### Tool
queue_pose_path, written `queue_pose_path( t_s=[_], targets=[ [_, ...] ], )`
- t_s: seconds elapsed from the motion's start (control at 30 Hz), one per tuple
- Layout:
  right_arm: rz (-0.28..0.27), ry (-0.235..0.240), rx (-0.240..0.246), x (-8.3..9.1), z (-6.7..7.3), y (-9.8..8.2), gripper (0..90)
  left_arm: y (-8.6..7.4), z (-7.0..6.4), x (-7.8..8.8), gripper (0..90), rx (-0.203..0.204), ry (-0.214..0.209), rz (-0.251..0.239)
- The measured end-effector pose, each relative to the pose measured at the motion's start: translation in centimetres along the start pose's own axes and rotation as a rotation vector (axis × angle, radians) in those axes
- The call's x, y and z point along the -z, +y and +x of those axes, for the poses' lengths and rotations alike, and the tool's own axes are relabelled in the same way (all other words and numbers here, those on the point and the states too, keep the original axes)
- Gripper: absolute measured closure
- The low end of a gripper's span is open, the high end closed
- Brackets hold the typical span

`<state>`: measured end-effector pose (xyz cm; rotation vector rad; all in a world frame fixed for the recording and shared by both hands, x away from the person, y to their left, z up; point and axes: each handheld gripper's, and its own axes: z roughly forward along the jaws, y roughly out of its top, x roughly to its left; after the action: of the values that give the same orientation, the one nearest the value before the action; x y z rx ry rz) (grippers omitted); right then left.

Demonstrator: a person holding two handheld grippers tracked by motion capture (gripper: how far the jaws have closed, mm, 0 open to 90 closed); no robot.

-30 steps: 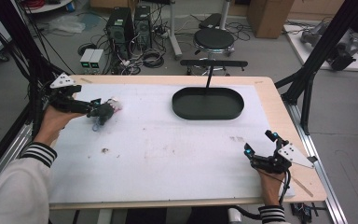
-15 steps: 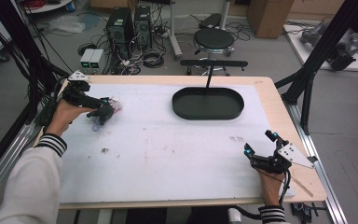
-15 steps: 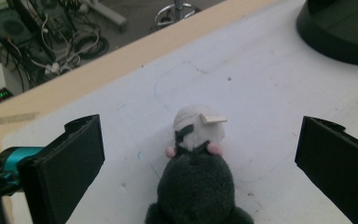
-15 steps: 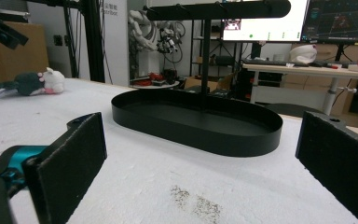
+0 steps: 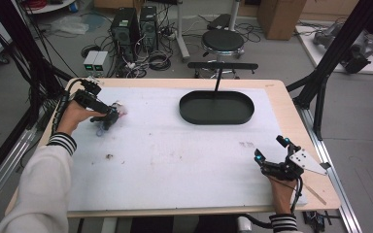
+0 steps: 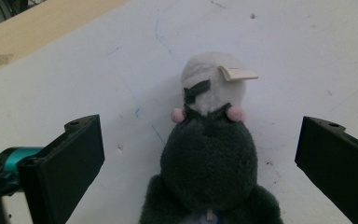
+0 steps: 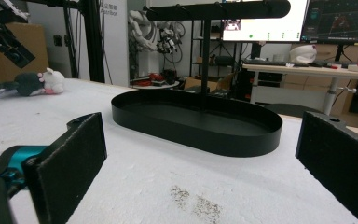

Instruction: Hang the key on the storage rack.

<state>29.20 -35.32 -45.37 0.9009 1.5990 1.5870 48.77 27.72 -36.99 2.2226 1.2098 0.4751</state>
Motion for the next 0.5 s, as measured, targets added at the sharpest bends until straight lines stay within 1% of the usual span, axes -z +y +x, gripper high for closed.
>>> queue_pose_path(
  t_s=[0.03, 0.07, 0.1, 0.13, 0.17, 0.2, 0.23, 0.27, 0.33, 0.43, 0.5],
  targets=[
    [0.0, -0.001, 0.0, 0.0, 0.0, 0.0, 0.7, 0.1, -0.1, -0.3, 1.7, 0.009, -0.005, 0.01],
    [-0.001, -0.001, 0.0, 0.0, 0.0, 0.0, 0.7, 0.1, -0.1, -0.3, 1.7, 0.009, -0.005, 0.01],
    [0.0, 0.0, -0.001, 0.0, 0.0, 0.0, 0.8, 0.1, -0.1, -0.7, 1.7, 0.014, -0.012, 0.028],
    [0.0, -0.001, 0.0, 0.0, 0.0, 0.0, 0.8, 0.1, -0.1, -0.7, 1.7, 0.014, -0.012, 0.028],
    [-0.004, -0.001, 0.003, 0.0, 0.0, 0.0, 0.7, 0.0, -0.2, -1.0, 1.7, 0.004, -0.014, 0.055],
    [-0.004, -0.001, 0.003, 0.0, 0.0, 0.0, 0.7, 0.0, -0.2, -1.0, 1.7, 0.004, -0.014, 0.055],
    [-0.005, -0.001, 0.001, 0.0, 0.0, 0.0, 0.7, -0.1, -0.2, -1.3, 1.7, 0.014, -0.012, 0.076],
    [-0.005, -0.001, 0.001, 0.0, 0.0, 0.0, 0.7, -0.1, -0.2, -1.3, 1.7, 0.014, -0.012, 0.076],
    [-0.004, -0.001, 0.001, 0.0, 0.0, 0.0, 0.8, -0.2, -0.1, -1.6, 1.7, 0.03, -0.008, 0.09],
    [-0.005, 0.0, 0.002, 0.0, 0.0, 0.0, 0.7, -0.2, 0.0, -1.9, 1.7, 0.035, -0.008, 0.103],
    [-0.005, 0.0, 0.001, 0.0, 0.0, 0.0, 0.7, -0.3, -0.1, -2.2, 1.7, 0.039, -0.008, 0.124]
  ],
)
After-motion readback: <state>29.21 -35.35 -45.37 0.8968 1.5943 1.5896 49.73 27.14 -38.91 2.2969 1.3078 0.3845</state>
